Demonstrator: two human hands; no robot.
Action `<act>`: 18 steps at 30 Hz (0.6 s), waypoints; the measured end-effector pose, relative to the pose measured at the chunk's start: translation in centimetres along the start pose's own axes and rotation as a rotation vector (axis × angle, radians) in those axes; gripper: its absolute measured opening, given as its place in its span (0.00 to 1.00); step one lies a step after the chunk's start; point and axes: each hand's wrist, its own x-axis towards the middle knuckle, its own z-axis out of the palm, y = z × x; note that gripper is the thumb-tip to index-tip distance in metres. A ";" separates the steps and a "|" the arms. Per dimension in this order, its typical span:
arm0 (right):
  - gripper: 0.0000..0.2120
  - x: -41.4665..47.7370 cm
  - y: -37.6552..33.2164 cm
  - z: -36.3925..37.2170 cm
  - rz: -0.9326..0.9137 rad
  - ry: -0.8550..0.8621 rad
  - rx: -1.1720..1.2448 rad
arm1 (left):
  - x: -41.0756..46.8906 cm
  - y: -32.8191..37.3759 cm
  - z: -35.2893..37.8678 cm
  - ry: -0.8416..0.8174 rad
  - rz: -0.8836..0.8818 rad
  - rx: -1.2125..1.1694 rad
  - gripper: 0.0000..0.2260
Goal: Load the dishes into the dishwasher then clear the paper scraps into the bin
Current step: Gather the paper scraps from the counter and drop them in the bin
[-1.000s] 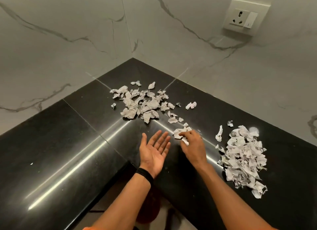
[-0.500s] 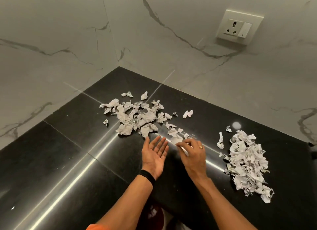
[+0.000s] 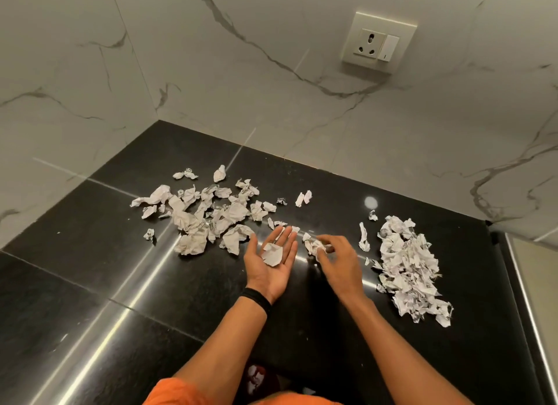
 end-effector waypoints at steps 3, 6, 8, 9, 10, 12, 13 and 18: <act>0.18 1.3 2.7 0.1 0.068 -0.090 -0.141 | 0.2 0.1 0.3 0.003 0.002 0.037 0.29; 0.18 1.7 3.3 0.7 0.077 -0.139 -0.186 | 0.8 0.0 0.1 0.018 0.003 0.059 0.29; 0.15 1.6 3.2 0.8 0.091 -0.105 -0.163 | 1.3 -0.1 0.0 0.040 -0.003 0.074 0.29; 0.13 1.5 3.1 0.8 0.119 -0.084 -0.129 | 1.6 -0.2 -0.1 0.047 -0.007 0.086 0.29; 0.12 1.4 3.1 0.7 0.154 -0.064 -0.087 | 1.7 -0.3 -0.1 0.051 -0.012 0.099 0.29; 0.10 0.8 3.3 0.5 0.222 -0.020 -0.008 | 2.0 -0.6 -0.2 0.058 -0.023 0.116 0.28; 0.10 0.5 3.1 0.3 0.247 0.002 0.032 | 2.1 -0.7 -0.3 0.060 -0.028 0.119 0.28; 0.09 0.0 0.1 -0.1 0.257 0.093 0.311 | 2.6 -1.4 -0.2 0.055 -0.043 0.133 0.27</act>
